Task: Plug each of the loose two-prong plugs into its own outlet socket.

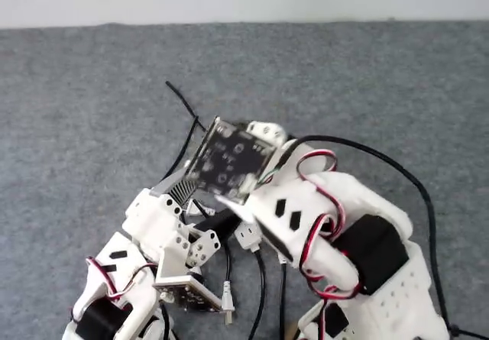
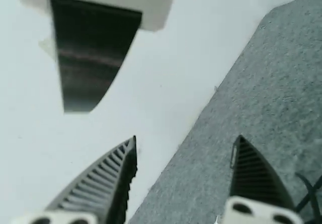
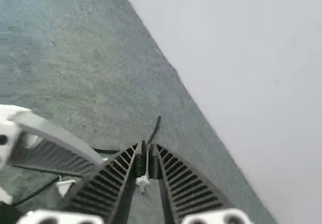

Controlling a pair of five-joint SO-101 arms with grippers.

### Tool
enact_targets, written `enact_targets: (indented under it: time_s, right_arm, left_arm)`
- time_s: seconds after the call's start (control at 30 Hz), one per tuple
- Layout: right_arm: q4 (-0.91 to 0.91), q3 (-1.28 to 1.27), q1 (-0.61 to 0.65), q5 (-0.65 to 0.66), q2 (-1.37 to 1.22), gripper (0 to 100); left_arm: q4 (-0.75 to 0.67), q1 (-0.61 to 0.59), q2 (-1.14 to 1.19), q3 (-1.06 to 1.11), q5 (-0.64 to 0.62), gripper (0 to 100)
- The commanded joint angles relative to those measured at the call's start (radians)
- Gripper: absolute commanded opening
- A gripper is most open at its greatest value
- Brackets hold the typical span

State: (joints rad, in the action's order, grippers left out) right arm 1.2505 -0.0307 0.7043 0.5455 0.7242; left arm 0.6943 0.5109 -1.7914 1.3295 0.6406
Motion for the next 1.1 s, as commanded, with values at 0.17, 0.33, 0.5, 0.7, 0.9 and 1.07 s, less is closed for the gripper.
enact_targets:
  time_s: [0.17,0.33,0.5,0.7,0.9,1.07]
  right_arm:
    - [-0.002,-0.186,-0.127,-0.141,0.01,5.4]
    - [0.004,-0.338,-0.148,-0.11,0.012,22.4]
    - [-0.013,-0.539,-0.117,-0.052,0.01,21.4]
    - [-0.021,-0.71,-0.012,0.032,0.01,20.8]
    - [-0.013,-0.79,0.119,0.196,0.01,20.8]
    - [-0.013,-0.793,0.142,0.299,-0.001,20.8]
  left_arm:
    - [-0.126,-0.161,0.015,0.084,-0.063,28]
    - [-0.181,-0.405,0.015,0.145,-0.18,28]
    - [-0.169,-0.652,0.017,0.143,-0.336,28]
    - [-0.091,-0.818,0.017,0.145,-0.437,28]
    - [-0.117,-0.841,0.012,0.194,-0.503,28]
    - [-0.155,-0.844,0.012,0.226,-0.503,28]
